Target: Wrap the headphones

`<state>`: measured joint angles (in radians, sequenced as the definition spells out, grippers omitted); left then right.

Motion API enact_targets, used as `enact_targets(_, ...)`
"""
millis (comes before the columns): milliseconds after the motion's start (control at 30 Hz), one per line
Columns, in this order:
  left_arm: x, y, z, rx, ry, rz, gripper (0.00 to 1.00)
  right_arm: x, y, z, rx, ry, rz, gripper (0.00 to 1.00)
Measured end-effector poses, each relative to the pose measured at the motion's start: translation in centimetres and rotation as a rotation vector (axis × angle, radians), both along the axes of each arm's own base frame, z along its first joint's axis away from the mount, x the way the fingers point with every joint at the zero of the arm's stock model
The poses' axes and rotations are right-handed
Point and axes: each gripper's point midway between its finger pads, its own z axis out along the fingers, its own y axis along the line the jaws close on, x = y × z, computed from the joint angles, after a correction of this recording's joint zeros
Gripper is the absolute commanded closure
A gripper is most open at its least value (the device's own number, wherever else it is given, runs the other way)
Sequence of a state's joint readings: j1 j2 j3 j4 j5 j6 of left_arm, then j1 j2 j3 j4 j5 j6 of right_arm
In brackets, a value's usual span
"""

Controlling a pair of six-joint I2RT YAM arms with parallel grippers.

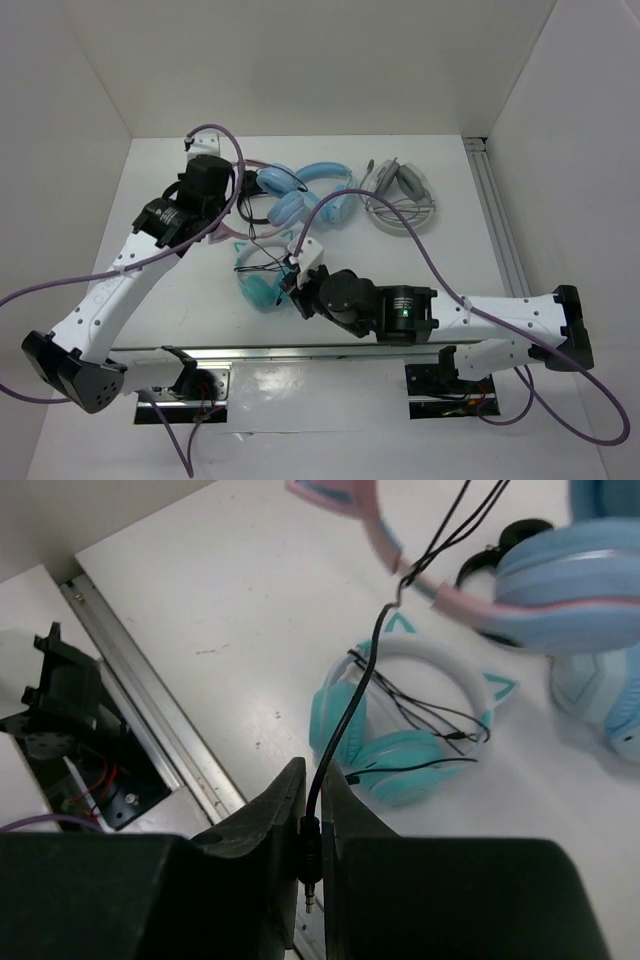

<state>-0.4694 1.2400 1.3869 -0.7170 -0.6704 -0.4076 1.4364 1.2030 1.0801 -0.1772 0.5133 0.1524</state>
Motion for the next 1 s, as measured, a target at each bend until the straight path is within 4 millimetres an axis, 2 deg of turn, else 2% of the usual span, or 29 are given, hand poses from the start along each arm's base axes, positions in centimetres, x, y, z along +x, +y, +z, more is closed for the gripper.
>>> enact_targets(133,-0.8,-1.3,-0.2,0.027,0.009,-0.100,1.00,0.8,-0.8,1.8,-0.025,-0.050,-0.033,1.00)
enact_targets(433,-4.1,-8.4,-0.5,0.099,0.020,-0.475,1.00,2.2,-3.1,3.0,-0.163,-0.158,-0.080,1.00)
enact_targets(700,-8.1,-12.6,-2.0,0.265,0.051,-0.703,1.00,3.9,-5.9,4.0,-0.298,-0.260,-0.171,1.00)
enact_targets(833,-10.0,-13.4,-2.8,0.332,0.076,-0.765,1.00,4.0,-6.9,3.9,-0.362,-0.300,-0.198,1.00)
enact_targets(1000,-10.7,-12.6,-3.0,0.382,0.106,-0.751,1.00,4.3,-7.9,4.0,-0.421,-0.346,-0.236,1.00)
